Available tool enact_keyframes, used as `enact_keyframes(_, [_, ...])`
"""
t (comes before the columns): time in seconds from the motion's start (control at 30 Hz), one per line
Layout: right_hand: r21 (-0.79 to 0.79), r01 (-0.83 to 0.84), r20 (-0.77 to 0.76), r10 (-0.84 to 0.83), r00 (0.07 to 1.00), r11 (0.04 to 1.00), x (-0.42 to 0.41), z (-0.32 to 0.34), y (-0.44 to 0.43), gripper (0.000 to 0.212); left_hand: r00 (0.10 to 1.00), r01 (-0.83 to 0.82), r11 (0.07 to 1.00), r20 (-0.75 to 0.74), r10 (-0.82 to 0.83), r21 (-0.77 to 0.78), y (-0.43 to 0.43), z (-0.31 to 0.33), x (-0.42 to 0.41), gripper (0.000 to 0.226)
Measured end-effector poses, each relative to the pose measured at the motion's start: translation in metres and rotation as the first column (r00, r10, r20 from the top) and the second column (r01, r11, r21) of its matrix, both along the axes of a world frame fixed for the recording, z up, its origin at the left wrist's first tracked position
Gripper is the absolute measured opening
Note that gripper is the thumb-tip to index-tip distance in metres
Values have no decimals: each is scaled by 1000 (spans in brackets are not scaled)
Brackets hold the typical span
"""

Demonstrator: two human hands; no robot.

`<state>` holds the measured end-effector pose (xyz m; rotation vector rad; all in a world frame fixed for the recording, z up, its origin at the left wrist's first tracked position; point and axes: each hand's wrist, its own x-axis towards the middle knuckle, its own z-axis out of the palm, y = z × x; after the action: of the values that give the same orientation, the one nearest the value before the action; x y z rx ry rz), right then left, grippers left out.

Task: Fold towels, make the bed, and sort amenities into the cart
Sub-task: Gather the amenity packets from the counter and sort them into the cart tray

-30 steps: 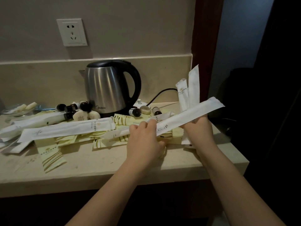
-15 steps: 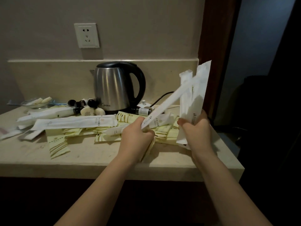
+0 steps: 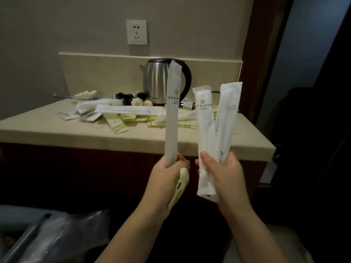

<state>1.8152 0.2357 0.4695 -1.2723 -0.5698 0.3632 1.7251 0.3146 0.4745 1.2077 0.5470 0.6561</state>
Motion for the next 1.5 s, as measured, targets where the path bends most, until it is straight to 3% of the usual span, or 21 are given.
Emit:
enact_keyframes(0.17, [-152,-2,-151,-21,988,988,-105,-47,-30,38,986,-26,994,-168,8,-104,-28,-38,-93,15])
enact_keyframes(0.37, [-190,-172,-78,160,984,967,-211,-62,-54,41,948,-232,968,-243,203,-96,-70,-50,-215,6])
enact_keyframes(0.57, [-174,-435,-39,435,899,883,-312,-70,-72,38,819,-500,865,-351,454,-50,-112,-59,-331,6])
enact_keyframes(0.67, [-199,-513,-92,505,858,835,-352,-87,-89,40,732,-626,775,-407,546,-87,-142,-69,-376,5])
enact_keyframes(0.8, [-207,-584,-244,537,808,785,-404,-112,-126,43,676,-666,742,-481,558,-75,-183,-86,-425,6])
enact_keyframes(0.87, [-227,-630,-276,571,773,743,-431,-111,-139,41,659,-696,711,-482,578,-98,-199,-92,-451,5])
enact_keyframes(1.1, [-197,-728,-172,708,685,656,-548,-84,-125,29,613,-772,621,-419,670,-136,-207,-94,-579,9])
enact_keyframes(1.3, [-183,-798,-190,776,602,574,-741,-85,-72,42,469,-882,444,-389,793,-158,-199,-94,-772,10])
enact_keyframes(1.43, [-162,-871,-162,859,486,463,-870,-80,-42,34,345,-939,312,-383,857,-148,-173,-96,-898,8])
enact_keyframes(1.5, [-164,-899,-147,891,430,407,-911,-75,-28,35,363,-931,327,-341,867,-161,-155,-95,-940,9])
